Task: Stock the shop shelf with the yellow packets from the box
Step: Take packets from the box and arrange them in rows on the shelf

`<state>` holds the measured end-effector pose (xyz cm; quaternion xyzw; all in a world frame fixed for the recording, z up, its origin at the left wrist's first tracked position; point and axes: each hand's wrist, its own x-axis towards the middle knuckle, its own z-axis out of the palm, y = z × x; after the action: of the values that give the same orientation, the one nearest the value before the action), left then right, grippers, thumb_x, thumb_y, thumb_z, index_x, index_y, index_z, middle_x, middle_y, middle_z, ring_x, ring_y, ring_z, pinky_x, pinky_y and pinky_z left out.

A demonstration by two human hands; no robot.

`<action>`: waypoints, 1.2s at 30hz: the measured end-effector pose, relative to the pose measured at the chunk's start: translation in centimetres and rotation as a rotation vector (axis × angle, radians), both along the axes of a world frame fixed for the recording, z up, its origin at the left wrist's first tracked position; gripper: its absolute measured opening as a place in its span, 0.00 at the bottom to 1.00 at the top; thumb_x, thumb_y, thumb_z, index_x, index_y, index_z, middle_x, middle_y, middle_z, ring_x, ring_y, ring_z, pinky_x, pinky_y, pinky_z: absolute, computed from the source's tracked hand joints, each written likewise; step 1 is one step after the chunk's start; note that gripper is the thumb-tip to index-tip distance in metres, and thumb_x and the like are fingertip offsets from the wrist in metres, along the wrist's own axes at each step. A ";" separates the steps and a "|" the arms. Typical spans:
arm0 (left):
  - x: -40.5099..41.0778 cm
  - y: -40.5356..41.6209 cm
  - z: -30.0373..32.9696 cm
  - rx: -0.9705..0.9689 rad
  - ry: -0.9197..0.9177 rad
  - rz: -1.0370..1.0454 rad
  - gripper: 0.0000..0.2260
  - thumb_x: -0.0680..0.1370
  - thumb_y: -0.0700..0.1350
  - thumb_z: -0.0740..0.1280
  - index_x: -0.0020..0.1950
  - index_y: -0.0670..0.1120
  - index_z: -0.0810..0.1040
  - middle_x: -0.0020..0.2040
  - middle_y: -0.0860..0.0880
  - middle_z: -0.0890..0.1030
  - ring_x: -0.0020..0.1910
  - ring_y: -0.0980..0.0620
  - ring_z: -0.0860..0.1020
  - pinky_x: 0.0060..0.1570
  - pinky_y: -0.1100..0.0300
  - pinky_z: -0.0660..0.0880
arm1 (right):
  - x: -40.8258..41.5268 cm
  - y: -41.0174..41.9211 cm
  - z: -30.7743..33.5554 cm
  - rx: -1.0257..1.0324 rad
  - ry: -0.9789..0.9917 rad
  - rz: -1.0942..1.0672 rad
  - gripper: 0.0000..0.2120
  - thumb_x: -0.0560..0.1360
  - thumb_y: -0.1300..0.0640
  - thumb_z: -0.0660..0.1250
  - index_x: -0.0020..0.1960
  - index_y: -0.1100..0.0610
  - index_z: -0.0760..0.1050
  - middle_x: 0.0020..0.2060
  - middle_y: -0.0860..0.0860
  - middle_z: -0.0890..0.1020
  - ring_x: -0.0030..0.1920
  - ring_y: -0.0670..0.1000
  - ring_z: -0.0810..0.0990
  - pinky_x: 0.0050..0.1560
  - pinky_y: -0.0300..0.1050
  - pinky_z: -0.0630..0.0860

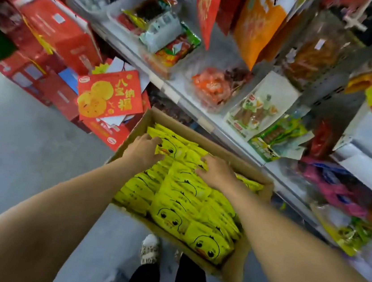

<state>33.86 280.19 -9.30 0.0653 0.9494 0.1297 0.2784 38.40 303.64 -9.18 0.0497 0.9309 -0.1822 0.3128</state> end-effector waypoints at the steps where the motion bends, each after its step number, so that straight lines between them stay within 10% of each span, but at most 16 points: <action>1: 0.3 0.1 -1.3 0.008 -0.032 -0.003 0.25 0.77 0.56 0.68 0.72 0.49 0.69 0.63 0.39 0.72 0.65 0.37 0.70 0.62 0.46 0.71 | 0.5 -0.2 -1.6 -0.017 -0.052 -0.013 0.23 0.77 0.43 0.67 0.68 0.52 0.73 0.65 0.56 0.77 0.64 0.58 0.76 0.58 0.48 0.73; 9: 5.1 1.5 -8.8 0.296 -0.240 0.013 0.13 0.72 0.50 0.76 0.51 0.46 0.79 0.42 0.48 0.76 0.46 0.44 0.77 0.41 0.57 0.68 | 4.1 -1.7 -8.3 -0.108 -0.007 -0.167 0.11 0.71 0.45 0.74 0.46 0.51 0.83 0.48 0.52 0.83 0.51 0.55 0.81 0.41 0.44 0.72; 17: 7.5 1.7 -10.7 0.401 -0.157 0.203 0.14 0.72 0.48 0.75 0.52 0.53 0.73 0.52 0.50 0.79 0.48 0.51 0.79 0.43 0.58 0.72 | 4.5 -3.2 -9.5 0.022 -0.158 0.006 0.15 0.74 0.42 0.71 0.55 0.50 0.82 0.50 0.54 0.84 0.54 0.58 0.82 0.41 0.43 0.70; 24: 7.3 1.6 -10.0 0.367 -0.017 0.317 0.22 0.67 0.55 0.78 0.46 0.46 0.69 0.46 0.48 0.74 0.40 0.49 0.73 0.39 0.55 0.71 | 4.0 -0.9 -9.1 -0.253 -0.084 -0.299 0.09 0.79 0.52 0.65 0.56 0.55 0.75 0.52 0.58 0.82 0.54 0.61 0.79 0.49 0.51 0.75; 30: 9.4 2.9 -11.2 0.362 -0.262 0.123 0.26 0.67 0.57 0.77 0.62 0.53 0.77 0.64 0.49 0.76 0.66 0.45 0.70 0.60 0.53 0.69 | 4.5 2.9 -8.3 -0.216 0.081 -0.360 0.14 0.83 0.50 0.59 0.61 0.58 0.74 0.51 0.61 0.82 0.52 0.64 0.79 0.49 0.56 0.75; 36: 9.1 5.1 -10.4 -0.077 -0.269 -0.169 0.29 0.68 0.67 0.71 0.67 0.62 0.74 0.67 0.48 0.73 0.71 0.41 0.62 0.67 0.47 0.62 | 4.9 4.4 -8.5 -0.353 0.016 -0.500 0.22 0.73 0.41 0.72 0.57 0.58 0.77 0.48 0.51 0.82 0.50 0.54 0.80 0.46 0.46 0.73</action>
<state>42.94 285.24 -19.67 0.1161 0.8989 0.0772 0.4154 43.30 308.05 -17.69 0.2208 0.8461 -0.4129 0.2546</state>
